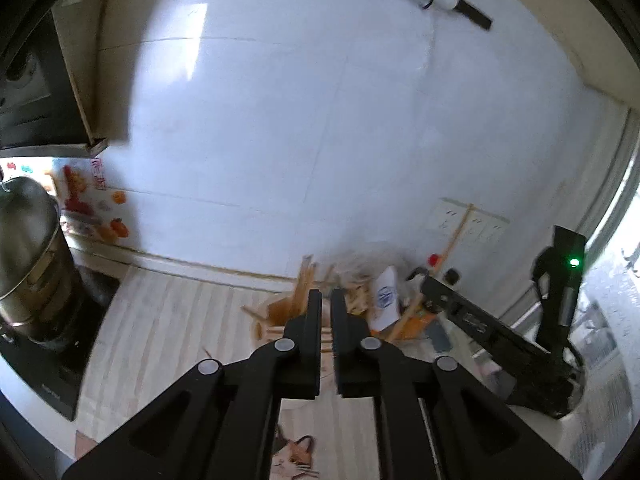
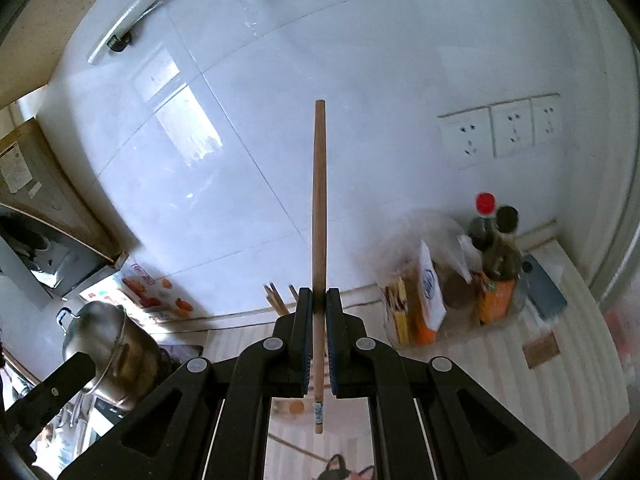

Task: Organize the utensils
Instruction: 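Open the left tool over the holder while the right tool keeps its chopstick, then move the left tool back down to the chopsticks while the right tool holds its chopstick, then close the left tool on a chopstick while the right tool holds its chopstick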

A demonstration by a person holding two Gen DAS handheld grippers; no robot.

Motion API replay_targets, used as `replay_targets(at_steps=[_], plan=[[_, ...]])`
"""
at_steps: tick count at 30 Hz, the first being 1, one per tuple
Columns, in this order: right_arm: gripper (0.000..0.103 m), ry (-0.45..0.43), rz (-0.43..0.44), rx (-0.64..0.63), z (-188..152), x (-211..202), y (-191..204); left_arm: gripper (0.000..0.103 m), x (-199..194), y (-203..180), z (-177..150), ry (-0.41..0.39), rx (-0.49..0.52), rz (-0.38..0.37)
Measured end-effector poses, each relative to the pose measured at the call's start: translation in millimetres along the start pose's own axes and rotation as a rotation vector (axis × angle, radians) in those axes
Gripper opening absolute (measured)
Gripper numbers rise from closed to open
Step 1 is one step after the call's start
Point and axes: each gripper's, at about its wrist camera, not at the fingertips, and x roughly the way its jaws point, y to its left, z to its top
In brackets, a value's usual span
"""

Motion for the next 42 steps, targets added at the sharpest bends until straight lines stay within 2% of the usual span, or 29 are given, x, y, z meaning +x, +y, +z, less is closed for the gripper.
replay_targets(at_steps=[1,2,3,4,5,8,10,13,16,21,25,27,28,29,30,31,34,36,38,39,42], plan=[[0.007,0.018,0.002,-0.002,-3.0,1.9,-0.6,0.009,6.3,7.5,-7.7,0.023,-0.010,0.010],[0.007,0.041,-0.003,-0.012,-8.7,5.1,-2.1,0.021,14.9,16.8,-17.8,0.054,-0.024,0.027],[0.007,0.071,-0.013,-0.018,-18.9,9.8,-7.2,0.041,23.3,26.7,-28.7,0.084,-0.045,0.050],[0.007,0.116,-0.021,-0.017,-32.8,16.4,-14.5,0.050,33.1,37.9,-41.2,0.115,-0.075,0.074],[0.007,0.168,-0.029,-0.015,-47.2,24.8,-21.6,0.055,47.5,57.4,-60.1,0.164,-0.129,0.109],[0.007,0.336,-0.073,-0.002,-98.6,56.9,-46.4,0.055,89.8,102.8,-106.2,0.309,-0.253,0.190],[0.007,0.463,-0.103,0.013,-136.6,83.7,-62.4,0.055,117.6,128.0,-134.2,0.395,-0.346,0.213],[0.007,0.603,-0.179,0.015,-187.9,124.0,-81.7,0.053,156.7,147.4,-169.9,0.491,-0.456,0.224],[0.007,0.668,-0.237,0.011,-215.8,147.9,-90.9,0.053,190.7,150.0,-188.0,0.538,-0.477,0.245],[0.007,0.703,-0.317,-0.040,-232.9,166.7,-96.3,0.052,239.2,149.3,-202.6,0.575,-0.475,0.308],[0.007,0.702,-0.366,-0.071,-236.7,171.6,-98.0,0.052,257.0,141.2,-212.1,0.609,-0.437,0.324],[0.007,0.703,-0.381,-0.067,-238.1,171.4,-100.3,0.040,264.6,135.6,-220.7,0.635,-0.409,0.351],[0.007,0.702,-0.388,-0.070,-239.4,171.4,-100.3,0.038,267.1,134.1,-223.2,0.641,-0.392,0.364],[0.007,0.701,-0.396,-0.074,-240.0,171.0,-100.9,0.025,265.8,129.0,-221.8,0.611,-0.352,0.390],[0.007,0.702,-0.400,-0.077,-240.9,171.7,-100.8,0.009,268.9,125.0,-221.4,0.617,-0.310,0.418],[0.007,0.701,-0.406,-0.080,-241.8,170.0,-101.2,0.005,272.4,122.1,-223.6,0.637,-0.273,0.426],[0.007,0.702,-0.415,-0.080,-244.3,165.9,-102.9,0.001,268.0,117.1,-225.9,0.632,-0.210,0.421],[0.007,0.703,-0.418,-0.075,-245.5,160.3,-106.7,0.001,256.1,117.5,-233.0,0.643,-0.208,0.406],[0.007,0.707,-0.415,-0.063,-248.6,156.1,-110.1,0.001,243.8,122.3,-237.7,0.663,-0.241,0.359],[0.007,0.708,-0.413,-0.059,-250.0,153.7,-111.2,0.002,238.6,124.7,-239.4,0.679,-0.281,0.306],[0.007,0.703,-0.404,-0.045,-248.0,149.9,-117.3,0.005,225.9,124.1,-234.8,0.644,-0.346,0.252]])
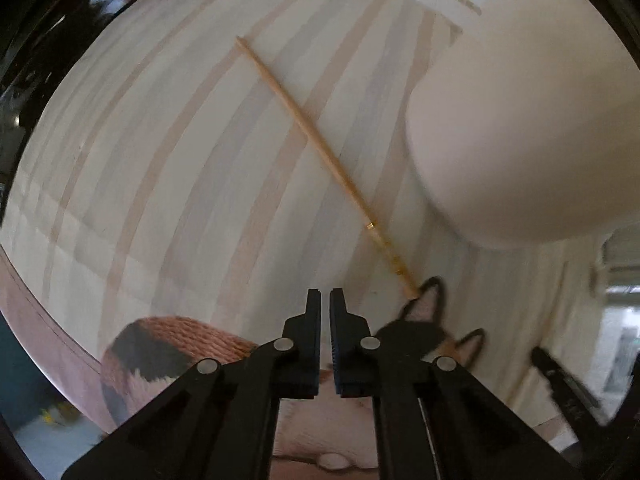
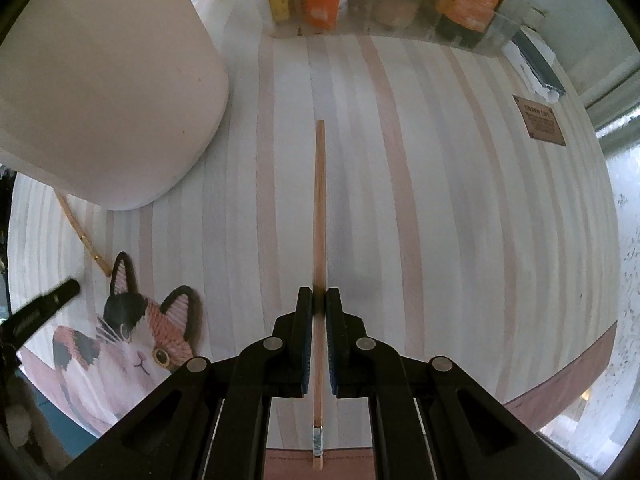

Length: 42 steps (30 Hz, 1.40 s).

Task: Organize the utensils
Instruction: 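Close the left tool on a chopstick while the right tool holds its chopstick, then lift both held wooden chopsticks and carry them above the pink holder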

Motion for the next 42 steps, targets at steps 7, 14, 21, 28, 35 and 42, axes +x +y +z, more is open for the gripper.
replay_targets(at_steps=[7,14,21,28,35,42], plan=[[0.007,-0.005,-0.003,-0.001,-1.2,-2.7,1.3,0.035,1.5,-43.9,10.0,-0.048,0.054,0.023],[0.007,-0.012,-0.033,0.000,1.7,3.5,5.5,0.007,15.1,-75.7,-5.6,-0.078,0.140,0.116],[0.007,-0.006,-0.027,0.001,-4.0,0.5,-4.5,0.004,3.5,-47.1,-39.1,0.021,0.150,0.087],[0.007,0.018,-0.004,-0.015,-13.4,5.2,-5.5,0.004,-11.5,-22.6,-71.6,0.117,0.186,0.036],[0.007,0.042,0.006,-0.022,-24.3,9.8,2.2,0.009,-13.1,-12.6,-28.2,0.123,0.170,0.014],[0.007,0.049,-0.004,-0.014,-6.0,19.6,9.7,0.009,-10.2,-41.4,13.2,0.082,0.219,0.096]])
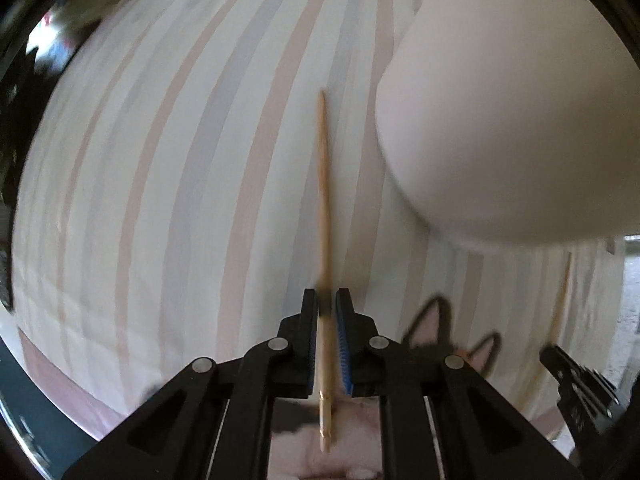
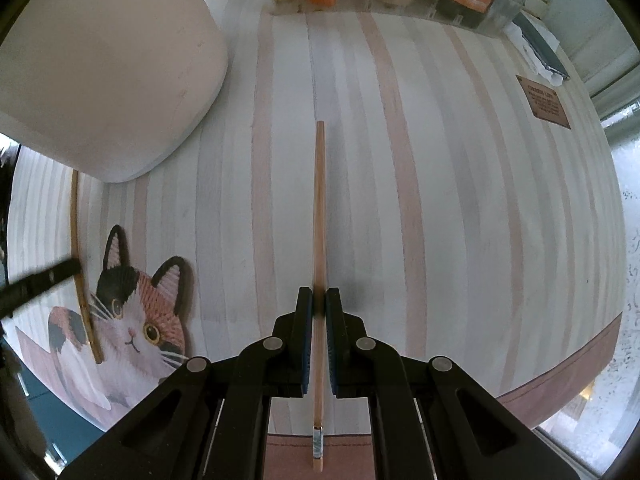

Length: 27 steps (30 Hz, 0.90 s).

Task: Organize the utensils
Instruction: 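Lift both held wooden chopsticks and carry them above the pink holder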

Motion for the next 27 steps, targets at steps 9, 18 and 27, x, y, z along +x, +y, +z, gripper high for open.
replay_targets(at_steps=[9,18,27], plan=[[0.007,-0.031,0.010,0.011,-2.5,-7.3,-1.4,0.004,-29.7,-0.2,16.8,-0.065,-0.005,0.071],[0.007,-0.199,0.065,0.029,-1.5,-62.2,-3.6,0.004,-121.4,9.1,-36.8,-0.303,-0.038,0.024],[0.007,-0.434,0.220,0.100,7.1,-158.7,-19.8,0.004,-225.9,48.0,-48.0,-0.594,-0.111,-0.113]])
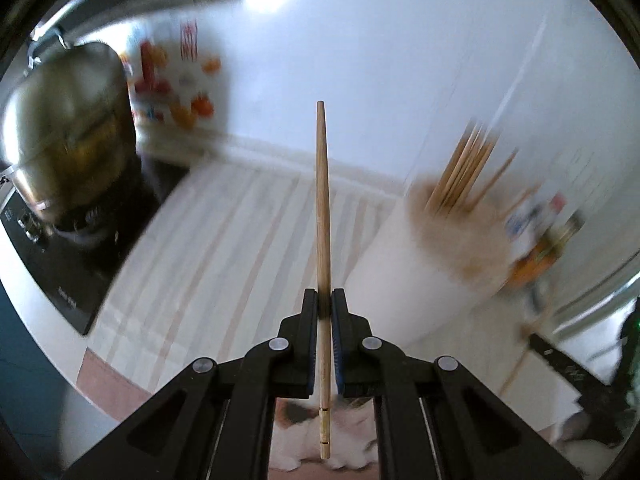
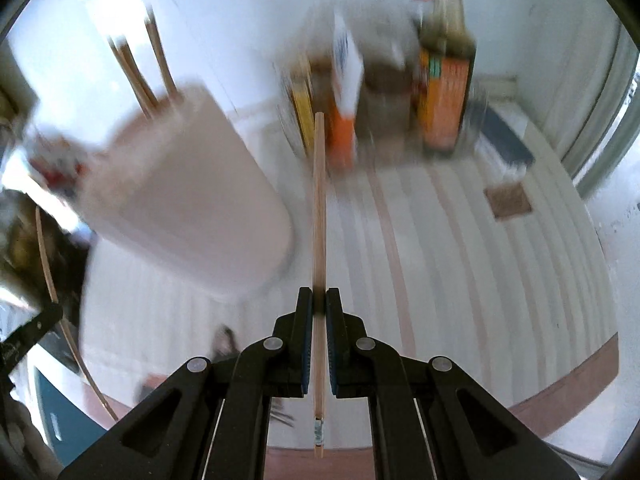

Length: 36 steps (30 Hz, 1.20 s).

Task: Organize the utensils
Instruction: 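Lift both held wooden chopsticks and carry them above the pink holder, then lower both chopsticks into the holder and open both tools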

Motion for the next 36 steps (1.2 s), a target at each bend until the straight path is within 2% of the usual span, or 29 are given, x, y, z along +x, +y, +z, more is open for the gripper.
replay_targets(at_steps=[2,6,8,12,14,18,24,36], plan=[[0.007,-0.056,0.044,0.022,17.3,-18.6,7.5,0.004,-29.4,-3.7,22.4,-0.068,-0.020,-0.061],[0.007,-0.173,0.138,0.046,58.9,-61.0,24.8,0.004,-59.3,-18.8,65.4,-0.151,-0.059,-0.176],[0.007,-0.236,0.180,0.045,82.5,-77.0,35.0,0.004,-65.9,-32.3,89.8,-0.203,-0.055,-0.208],[0.007,-0.329,0.212,0.018,122.2,-88.3,58.4,0.004,-44.8,-57.6,124.0,-0.281,-0.057,-0.243],[0.007,-0.354,0.220,0.015,141.6,-81.3,68.4,0.004,-20.6,-72.1,138.5,-0.302,-0.046,-0.233],[0.007,-0.389,0.207,0.005,167.9,-55.7,83.4,0.004,28.6,-88.9,153.6,-0.289,-0.032,-0.215],[0.007,-0.412,0.208,0.004,176.5,-17.3,87.6,0.004,89.5,-90.8,152.4,-0.268,-0.005,-0.161],[0.007,-0.455,0.212,-0.064,158.0,15.9,99.4,0.004,122.0,-105.3,132.5,-0.294,0.127,-0.067]])
